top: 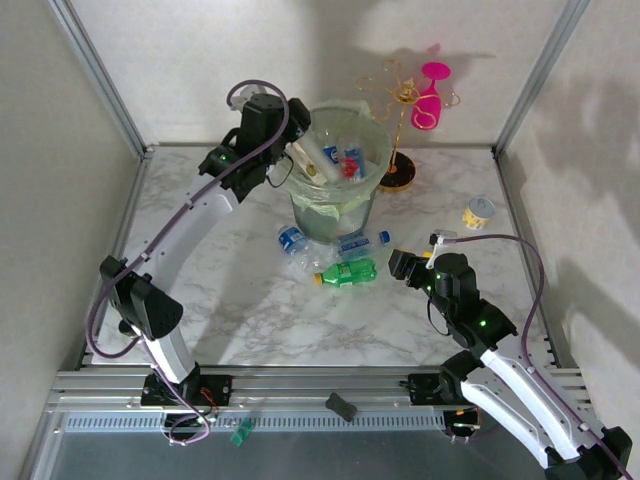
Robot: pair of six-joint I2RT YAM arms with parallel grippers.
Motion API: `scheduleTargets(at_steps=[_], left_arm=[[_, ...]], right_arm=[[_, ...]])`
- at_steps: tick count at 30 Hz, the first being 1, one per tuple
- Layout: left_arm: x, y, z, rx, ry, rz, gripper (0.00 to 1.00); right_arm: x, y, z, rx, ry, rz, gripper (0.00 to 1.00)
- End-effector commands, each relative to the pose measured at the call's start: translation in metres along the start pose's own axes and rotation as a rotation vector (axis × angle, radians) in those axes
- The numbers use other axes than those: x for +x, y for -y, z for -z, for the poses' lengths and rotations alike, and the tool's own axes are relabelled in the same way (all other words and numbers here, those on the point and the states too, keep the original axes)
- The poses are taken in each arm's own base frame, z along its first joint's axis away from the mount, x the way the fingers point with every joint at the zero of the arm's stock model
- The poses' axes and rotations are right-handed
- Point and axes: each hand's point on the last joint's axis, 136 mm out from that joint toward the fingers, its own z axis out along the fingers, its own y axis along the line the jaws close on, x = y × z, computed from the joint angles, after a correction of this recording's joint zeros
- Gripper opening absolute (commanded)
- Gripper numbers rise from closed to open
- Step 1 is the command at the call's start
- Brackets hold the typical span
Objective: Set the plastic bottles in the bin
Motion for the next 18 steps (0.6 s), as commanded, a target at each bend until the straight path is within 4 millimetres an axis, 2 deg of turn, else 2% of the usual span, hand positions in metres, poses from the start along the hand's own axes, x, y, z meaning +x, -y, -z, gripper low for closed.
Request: scheduleTargets(at_steps=[1,5,10,13,18], left_arm=[[0.008,0.003,0.002,0.029,-0.026,-0.049,0.61],[0.023,0.014,-0.002,0.086,-0.084,-0.088,0.54],[0.043,0.018,-0.014,0.105,-0.143,-0.13,0.5],[0.056,0.012,-0.022,0.085,-0.171,-0.15,0.49],[0.086,-0.011,-0.036,0.042,-0.232,-0.158,0.48]], right_arm=[[-0.008,-0.004,0.001,-0.008,0.028,0.001,0.78],[-0.007,-0.004,0.001,-0.007,0.022,0.001,0.78],[-0.005,-0.005,0.0,-0.01,0.01,0.002,0.78],[-0.005,-0.005,0.0,-0.011,0.007,-0.001,0.78],[-0.005,-0.008,0.0,-0.026,-0.001,-0.005,0.78]])
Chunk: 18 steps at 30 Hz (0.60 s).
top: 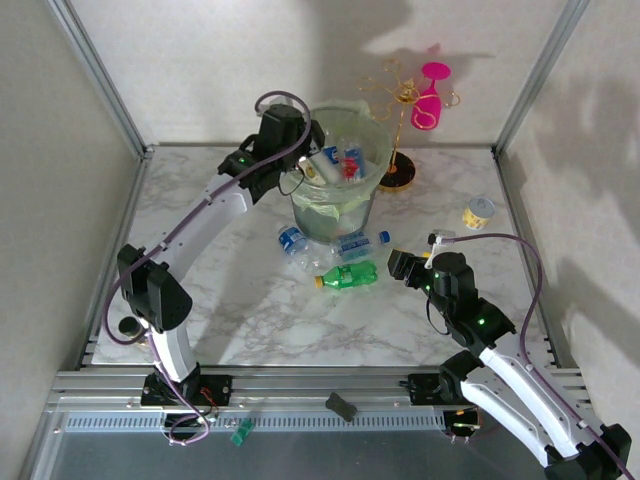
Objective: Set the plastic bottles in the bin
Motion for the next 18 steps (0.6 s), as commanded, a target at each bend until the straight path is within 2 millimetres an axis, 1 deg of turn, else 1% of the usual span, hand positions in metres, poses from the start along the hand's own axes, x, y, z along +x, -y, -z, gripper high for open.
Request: scheduleTargets(at_steps=[1,2,4,5,7,9,12,15,18], left_arm=[[0.03,-0.007,-0.011,0.004,-0.075,-0.017,0.48],[0.038,-0.011,-0.013,0.001,-0.092,-0.014,0.47],[0.05,-0.014,-0.014,0.013,-0.112,-0.01,0.45],[0.053,-0.014,-0.013,0.02,-0.115,-0.007,0.45],[0.05,-0.013,-0.009,0.033,-0.105,-0.009,0.45],[0.041,-0.004,0.0,0.06,-0.085,-0.017,0.45],[0.02,0.008,0.018,0.098,-0.042,-0.023,0.46],[-0.002,0.02,0.042,0.139,0.011,-0.028,0.48],[-0.024,0.029,0.073,0.185,0.068,-0.028,0.52]], right_arm=[[-0.009,-0.01,0.003,-0.034,0.014,-0.006,0.78],[-0.009,-0.011,0.003,-0.039,0.01,-0.006,0.78],[-0.009,-0.014,0.002,-0.051,0.0,-0.004,0.78],[-0.009,-0.017,0.001,-0.059,-0.007,-0.004,0.78],[-0.009,-0.021,0.0,-0.074,-0.018,-0.004,0.78],[-0.011,-0.025,-0.001,-0.088,-0.028,-0.005,0.78],[-0.013,-0.032,-0.002,-0.109,-0.041,-0.007,0.78],[-0.012,-0.039,-0.006,-0.135,-0.067,-0.014,0.78],[-0.009,-0.045,-0.011,-0.153,-0.097,-0.014,0.78]])
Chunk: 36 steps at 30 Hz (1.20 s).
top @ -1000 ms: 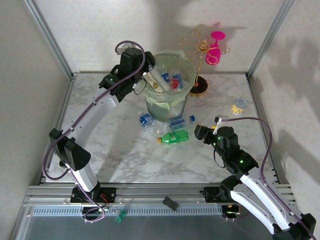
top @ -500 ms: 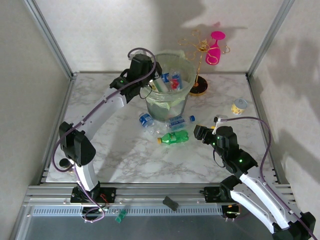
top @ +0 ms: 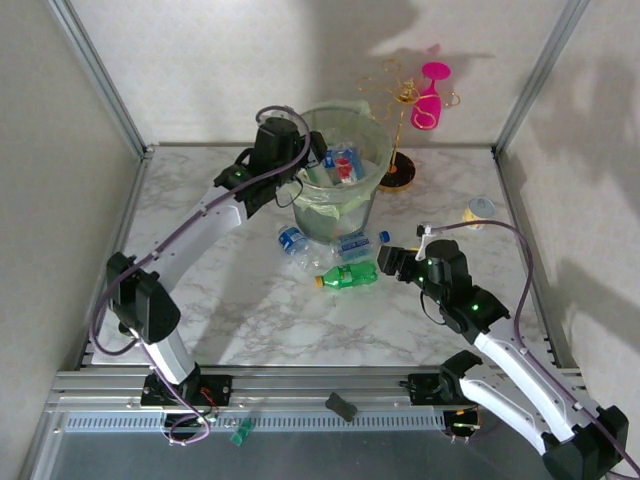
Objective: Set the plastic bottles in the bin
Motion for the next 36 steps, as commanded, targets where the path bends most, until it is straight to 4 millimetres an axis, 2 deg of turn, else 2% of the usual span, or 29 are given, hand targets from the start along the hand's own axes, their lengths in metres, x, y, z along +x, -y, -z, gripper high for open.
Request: scheduleTargets(at_steps=[1,4,6,8,10,13,16,19,24,28,30,32,36], left_arm=[[-0.039,0.029,0.059,0.101,0.098,-0.021,0.54],[-0.049,0.035,0.098,0.187,0.161,-0.013,0.57],[-0.044,0.029,0.121,0.229,0.185,-0.024,0.6],[-0.034,0.017,0.14,0.24,0.194,-0.035,0.61],[-0.02,-0.002,0.149,0.209,0.181,-0.049,0.61],[0.007,-0.037,0.153,0.121,0.136,-0.074,0.61],[0.031,-0.076,0.156,0.004,0.094,-0.061,0.62],[0.054,-0.095,0.163,-0.014,0.053,-0.057,0.62],[0.063,-0.126,0.175,-0.095,0.09,-0.102,0.63],[0.065,-0.142,0.177,-0.155,0.112,-0.16,0.64],[0.068,-0.148,0.175,-0.172,0.116,-0.167,0.64],[0.07,-0.149,0.174,-0.175,0.109,-0.172,0.64],[0.07,-0.149,0.174,-0.173,0.11,-0.175,0.65]], right_arm=[[-0.009,-0.017,-0.002,-0.062,-0.006,-0.011,0.78],[-0.004,-0.018,-0.009,-0.059,-0.037,-0.008,0.78],[-0.001,-0.021,-0.015,-0.067,-0.064,-0.006,0.78],[0.003,-0.026,-0.019,-0.078,-0.094,0.001,0.78],[0.008,-0.031,-0.024,-0.08,-0.121,0.021,0.78],[0.019,-0.037,-0.033,-0.066,-0.169,0.095,0.78],[0.026,-0.03,-0.046,0.019,-0.233,0.238,0.8],[0.023,-0.021,-0.059,0.109,-0.258,0.324,0.82],[0.023,-0.036,-0.079,0.055,-0.268,0.367,0.86],[0.042,-0.047,-0.104,-0.015,-0.34,0.369,0.88],[0.045,-0.052,-0.112,-0.025,-0.353,0.339,0.89],[0.04,-0.053,-0.113,-0.01,-0.345,0.297,0.9],[0.03,-0.05,-0.107,0.064,-0.322,0.067,0.87]])
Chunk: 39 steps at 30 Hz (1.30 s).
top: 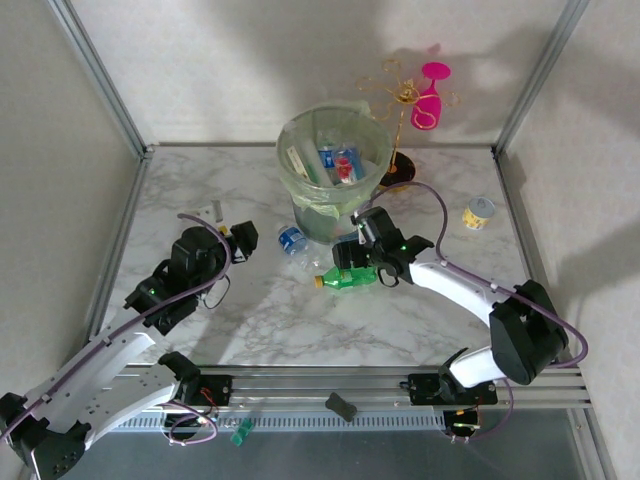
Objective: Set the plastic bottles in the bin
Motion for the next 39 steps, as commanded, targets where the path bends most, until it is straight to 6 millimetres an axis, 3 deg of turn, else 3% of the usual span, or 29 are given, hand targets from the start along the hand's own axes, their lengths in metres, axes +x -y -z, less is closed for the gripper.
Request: scheduleTargets(at_steps=[1,3,7,13,16,19,23,24,26,34,39], left_arm=[[-0.003,-0.004,0.002,-0.017,0.027,-0.027,0.65],[-0.004,-0.004,0.003,-0.016,0.033,-0.025,0.65],[-0.006,-0.003,0.004,-0.01,0.041,-0.018,0.66],[-0.006,-0.002,0.004,-0.005,0.041,-0.02,0.66],[-0.007,-0.002,0.005,-0.004,0.044,-0.019,0.66],[-0.007,-0.003,0.006,-0.005,0.047,-0.02,0.66],[-0.007,-0.003,0.006,-0.005,0.047,-0.02,0.66],[-0.007,-0.003,0.007,0.0,0.048,-0.02,0.66],[-0.007,-0.002,0.007,0.006,0.048,-0.018,0.66],[-0.004,-0.002,0.005,0.006,0.039,-0.023,0.66],[-0.004,-0.004,0.005,-0.003,0.043,-0.022,0.66]], right_arm=[[-0.024,-0.002,0.022,0.009,0.073,-0.274,0.87],[-0.016,0.006,0.03,0.02,0.088,-0.482,0.85],[0.023,0.007,0.028,0.006,-0.009,-0.887,0.79],[0.059,-0.024,0.015,-0.045,-0.126,-1.109,0.73],[0.064,-0.035,0.006,-0.097,-0.144,-1.173,0.72],[0.064,-0.034,-0.004,-0.061,-0.148,-1.187,0.75],[0.054,-0.027,-0.015,-0.041,-0.113,-1.196,0.86],[0.053,-0.025,-0.019,-0.033,-0.111,-1.21,0.95],[0.053,-0.019,-0.025,-0.003,-0.115,-1.221,0.98],[0.057,-0.003,-0.041,0.078,-0.084,-1.25,0.88],[0.063,-0.004,-0.054,0.075,-0.114,-1.26,0.81]])
